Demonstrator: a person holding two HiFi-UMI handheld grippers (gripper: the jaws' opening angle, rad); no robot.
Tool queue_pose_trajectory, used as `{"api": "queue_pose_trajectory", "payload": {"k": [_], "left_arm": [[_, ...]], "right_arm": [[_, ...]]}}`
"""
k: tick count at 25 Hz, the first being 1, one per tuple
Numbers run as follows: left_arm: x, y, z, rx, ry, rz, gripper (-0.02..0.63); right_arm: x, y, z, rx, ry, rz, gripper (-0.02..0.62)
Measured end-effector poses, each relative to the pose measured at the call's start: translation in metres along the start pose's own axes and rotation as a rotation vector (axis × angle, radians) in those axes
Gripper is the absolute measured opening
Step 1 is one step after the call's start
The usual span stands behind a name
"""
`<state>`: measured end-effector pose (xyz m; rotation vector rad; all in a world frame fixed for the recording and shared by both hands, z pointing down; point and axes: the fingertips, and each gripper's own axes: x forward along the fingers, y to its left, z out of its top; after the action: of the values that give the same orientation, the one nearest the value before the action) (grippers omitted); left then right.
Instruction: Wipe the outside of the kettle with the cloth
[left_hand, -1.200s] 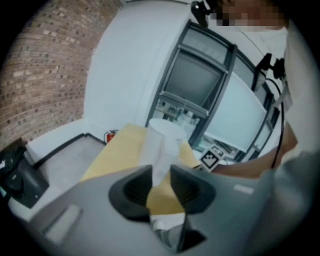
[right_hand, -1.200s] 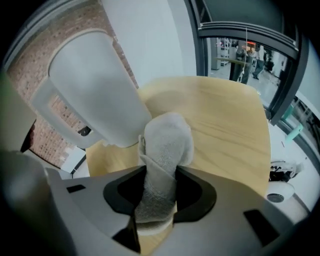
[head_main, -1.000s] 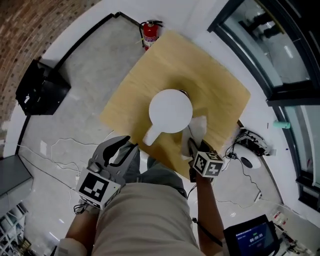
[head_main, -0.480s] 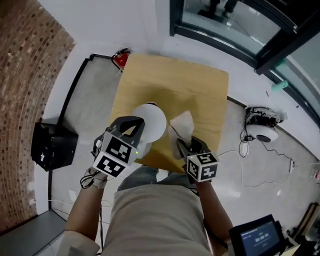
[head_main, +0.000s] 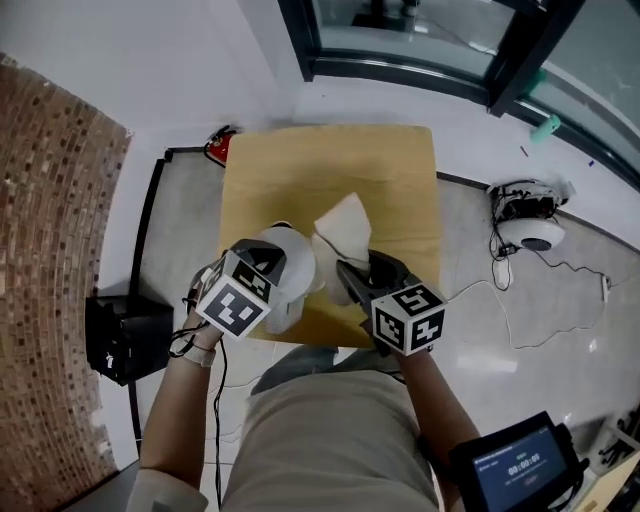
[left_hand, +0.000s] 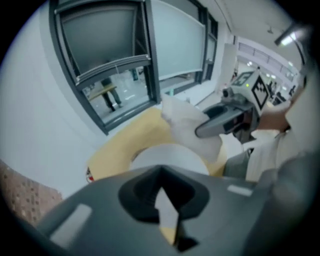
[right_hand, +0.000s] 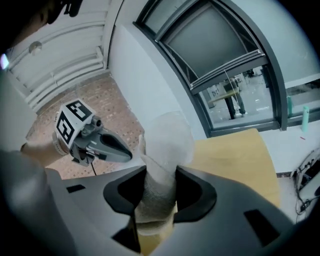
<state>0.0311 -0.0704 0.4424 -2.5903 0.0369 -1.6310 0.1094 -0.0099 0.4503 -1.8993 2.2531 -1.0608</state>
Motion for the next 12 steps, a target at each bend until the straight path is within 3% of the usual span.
{"api": "queue_pose_trajectory", "payload": {"k": [3,6,9,12], "left_arm": [[-0.001,0.000,0.004,-0.048,-0.008,-0.051,-0.001],[-0.001,0.002,0.004,-0.033,0.016,-0.046,0.000],[-0.003,0.002,0.001,-0.018,0.053,-0.047,-0.002],[-0.004,0.003,0.001,-0.048,0.037,-0.040,-0.002]], "right_arm": [[0.008,0.015,0.013,-0.034,0.008,0.050,0.153],[0.024,0.019,0.005,-0.070,0.051,0.081,0.153],[0.037,0.010,-0.005,0.028,0.067,0.134,0.153],[0.058,-0.010,-0.026,0.086,0.121,0.150,0.153]]}}
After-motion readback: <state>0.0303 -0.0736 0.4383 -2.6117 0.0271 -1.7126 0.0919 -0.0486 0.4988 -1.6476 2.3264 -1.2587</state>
